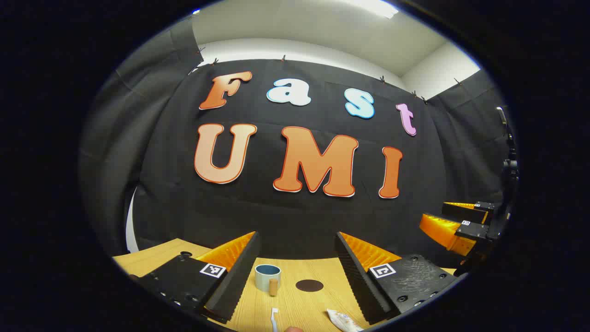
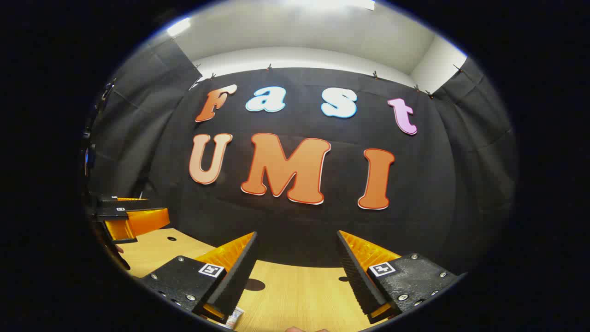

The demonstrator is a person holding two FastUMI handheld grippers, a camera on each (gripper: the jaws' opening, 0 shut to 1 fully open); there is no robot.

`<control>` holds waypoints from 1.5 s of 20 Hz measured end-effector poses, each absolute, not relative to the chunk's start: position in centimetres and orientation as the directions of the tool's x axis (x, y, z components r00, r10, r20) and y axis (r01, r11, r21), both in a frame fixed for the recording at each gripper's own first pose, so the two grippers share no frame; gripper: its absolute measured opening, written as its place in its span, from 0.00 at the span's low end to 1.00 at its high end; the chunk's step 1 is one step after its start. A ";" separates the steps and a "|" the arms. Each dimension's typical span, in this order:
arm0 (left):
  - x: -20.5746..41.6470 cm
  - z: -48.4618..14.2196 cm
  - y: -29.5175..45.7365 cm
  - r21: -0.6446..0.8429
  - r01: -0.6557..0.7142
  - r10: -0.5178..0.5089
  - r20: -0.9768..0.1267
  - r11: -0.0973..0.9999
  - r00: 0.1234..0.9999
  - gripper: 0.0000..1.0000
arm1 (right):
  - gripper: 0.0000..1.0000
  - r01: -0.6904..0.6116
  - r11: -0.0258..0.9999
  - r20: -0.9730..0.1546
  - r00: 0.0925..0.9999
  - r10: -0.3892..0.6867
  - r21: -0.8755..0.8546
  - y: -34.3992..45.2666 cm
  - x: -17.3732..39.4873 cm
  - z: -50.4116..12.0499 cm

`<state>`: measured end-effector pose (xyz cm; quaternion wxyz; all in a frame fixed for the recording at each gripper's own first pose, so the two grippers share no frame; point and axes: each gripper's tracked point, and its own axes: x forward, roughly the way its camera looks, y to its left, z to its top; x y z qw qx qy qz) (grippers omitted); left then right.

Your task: Put the toothbrush and toothpaste on the desktop into the cup, then pick up the cup and place it on the coaster on the desktop.

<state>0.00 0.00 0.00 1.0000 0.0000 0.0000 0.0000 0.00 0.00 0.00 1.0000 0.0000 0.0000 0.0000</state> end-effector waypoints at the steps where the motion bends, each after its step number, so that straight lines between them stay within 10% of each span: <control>1: 0.2 -0.2 0.1 0.009 -0.003 0.003 -0.005 1.000 1.000 0.97 | 0.98 -0.003 1.000 -0.005 1.000 0.003 -0.003 0.2 0.1 -0.3; 30: 0.7 -12.8 2.3 0.090 -0.032 0.059 -0.315 0.995 0.947 0.98 | 0.99 -0.121 0.984 -0.322 0.933 0.158 0.133 4.3 0.1 -13.2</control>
